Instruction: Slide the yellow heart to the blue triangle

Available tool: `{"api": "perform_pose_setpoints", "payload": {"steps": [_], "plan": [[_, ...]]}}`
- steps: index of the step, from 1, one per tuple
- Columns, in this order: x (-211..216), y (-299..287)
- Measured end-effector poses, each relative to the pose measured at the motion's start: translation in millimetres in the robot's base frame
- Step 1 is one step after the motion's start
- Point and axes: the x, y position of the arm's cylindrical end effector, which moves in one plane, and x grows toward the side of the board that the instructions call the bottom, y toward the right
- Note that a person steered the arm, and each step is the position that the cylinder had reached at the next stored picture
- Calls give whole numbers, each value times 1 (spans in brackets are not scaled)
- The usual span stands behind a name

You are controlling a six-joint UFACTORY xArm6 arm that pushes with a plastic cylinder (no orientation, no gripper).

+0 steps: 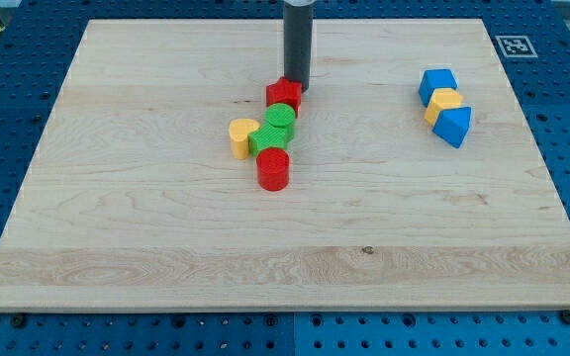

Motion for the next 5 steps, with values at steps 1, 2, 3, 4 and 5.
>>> {"api": "perform_pose_setpoints", "payload": {"steps": [1, 2, 3, 4, 5], "plan": [[9, 0], [6, -4], [-23, -38], [-10, -63], [25, -63]]}}
